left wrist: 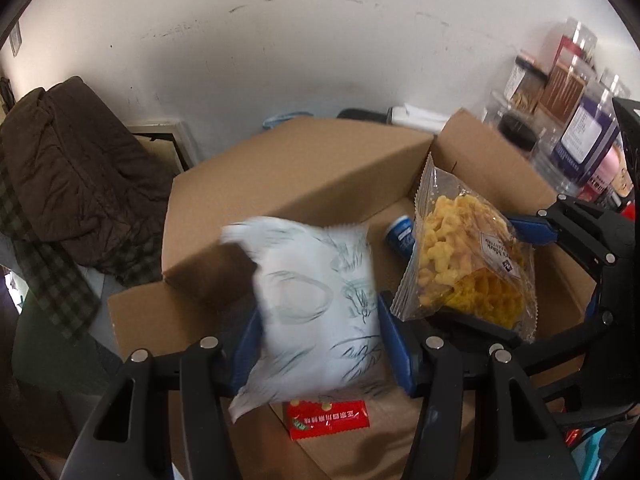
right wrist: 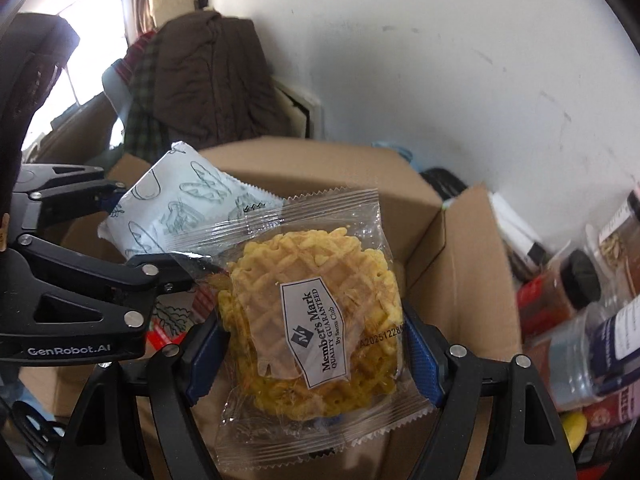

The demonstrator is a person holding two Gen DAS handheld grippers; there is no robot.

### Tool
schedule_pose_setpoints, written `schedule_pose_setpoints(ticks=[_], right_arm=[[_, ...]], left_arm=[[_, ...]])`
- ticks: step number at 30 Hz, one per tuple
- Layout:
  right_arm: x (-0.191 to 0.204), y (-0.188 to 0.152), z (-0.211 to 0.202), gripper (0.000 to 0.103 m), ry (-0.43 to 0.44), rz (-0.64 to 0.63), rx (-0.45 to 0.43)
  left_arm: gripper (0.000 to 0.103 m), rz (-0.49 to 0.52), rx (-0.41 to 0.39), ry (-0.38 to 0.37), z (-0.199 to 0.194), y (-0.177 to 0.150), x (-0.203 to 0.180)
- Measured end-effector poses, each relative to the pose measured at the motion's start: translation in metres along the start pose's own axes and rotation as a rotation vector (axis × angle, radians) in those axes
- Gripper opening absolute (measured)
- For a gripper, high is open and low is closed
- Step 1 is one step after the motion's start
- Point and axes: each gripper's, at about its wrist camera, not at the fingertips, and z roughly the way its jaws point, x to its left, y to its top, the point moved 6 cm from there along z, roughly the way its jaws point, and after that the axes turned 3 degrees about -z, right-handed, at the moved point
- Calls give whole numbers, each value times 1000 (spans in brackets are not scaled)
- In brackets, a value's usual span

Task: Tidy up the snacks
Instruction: 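Open both grippers to drop the bread bag and waffle pack into the box, then withdraw both grippers from the box back toward the remaining snacks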

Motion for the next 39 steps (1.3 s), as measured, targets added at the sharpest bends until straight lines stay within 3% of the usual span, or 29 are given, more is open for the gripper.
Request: schedule_pose_setpoints(ticks=[9,16,20,26,39], right_arm=[[5,-7,14,79,-41,-27,90],[6,-12,12,80,-40,-18,131],[4,-12,7,85,-59,-9,130],[1,-9,-12,85,-78,3,101],[8,5,-103,85,-121,35,-60]], left_arm=[[58,-18,80,82,11,-8,9],[58,-41,58,130,0,-11,19],[61,-45,30,138,-13,-11,20],[61,-67,-34,137,-41,-9,24],[61,-70,-218,126,-142,-4,6]])
